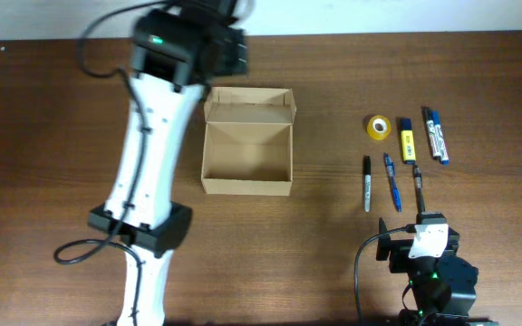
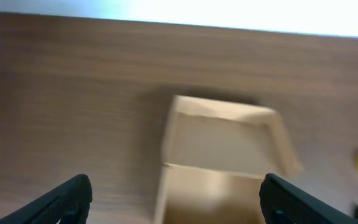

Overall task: Pack container
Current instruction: 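Drag the box right toward the table center with the left gripper, then reach the right gripper to the yellow tape roll and grasp it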

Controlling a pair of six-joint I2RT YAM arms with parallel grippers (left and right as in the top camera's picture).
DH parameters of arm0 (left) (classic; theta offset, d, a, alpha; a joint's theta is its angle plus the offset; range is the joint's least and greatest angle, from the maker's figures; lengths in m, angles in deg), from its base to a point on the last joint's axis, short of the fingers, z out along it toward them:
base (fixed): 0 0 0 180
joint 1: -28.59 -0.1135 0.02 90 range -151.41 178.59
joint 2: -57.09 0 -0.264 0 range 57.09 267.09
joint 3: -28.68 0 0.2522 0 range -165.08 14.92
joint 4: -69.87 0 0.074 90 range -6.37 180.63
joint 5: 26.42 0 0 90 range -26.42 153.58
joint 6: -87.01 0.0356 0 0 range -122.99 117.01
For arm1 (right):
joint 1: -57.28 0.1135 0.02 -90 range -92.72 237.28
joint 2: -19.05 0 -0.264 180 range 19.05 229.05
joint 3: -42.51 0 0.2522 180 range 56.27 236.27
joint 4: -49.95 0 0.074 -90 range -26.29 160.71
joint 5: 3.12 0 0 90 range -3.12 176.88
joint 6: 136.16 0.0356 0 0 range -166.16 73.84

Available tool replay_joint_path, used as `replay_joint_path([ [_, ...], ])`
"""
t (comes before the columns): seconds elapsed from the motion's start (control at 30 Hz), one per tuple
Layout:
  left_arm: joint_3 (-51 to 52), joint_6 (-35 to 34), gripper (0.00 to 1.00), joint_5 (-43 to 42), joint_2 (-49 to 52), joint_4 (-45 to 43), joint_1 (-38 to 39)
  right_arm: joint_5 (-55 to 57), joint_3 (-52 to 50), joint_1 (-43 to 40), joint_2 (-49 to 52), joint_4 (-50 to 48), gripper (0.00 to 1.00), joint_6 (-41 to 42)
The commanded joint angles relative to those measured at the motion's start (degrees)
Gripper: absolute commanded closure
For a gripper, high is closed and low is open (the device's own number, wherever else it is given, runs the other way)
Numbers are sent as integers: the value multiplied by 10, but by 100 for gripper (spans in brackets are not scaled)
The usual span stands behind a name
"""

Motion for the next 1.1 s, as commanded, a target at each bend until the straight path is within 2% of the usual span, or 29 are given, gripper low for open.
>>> replay_joint_path([
  [0.0,-9,36,8,10,-17,3,-77,-25,-4,-4,-4,-8,1,-1],
  [0.23,-6,37,1,10,-17,3,-202,-168,44,-4,-3,-40,1,-1],
  [0.3,-6,37,0,10,-17,2,-233,-173,91,-4,2,-40,1,16],
  [0.43,-6,37,0,10,-17,2,-289,-167,231,-4,80,-2,1,54],
  [0.53,-6,37,0,10,-17,2,-308,-167,325,-4,181,72,1,54],
  [0.7,-6,37,0,10,-17,2,-323,-168,509,-4,423,194,1,52],
  [0.73,-6,37,0,10,-17,2,-323,-174,571,-4,499,227,1,52],
  [0.83,-6,37,0,10,-17,2,-323,-240,684,-4,633,285,1,52],
  [0.97,-6,37,0,10,-17,2,-323,-368,783,-2,773,317,1,52],
  [1.07,-6,37,0,10,-17,2,-323,-324,834,15,858,341,1,52],
])
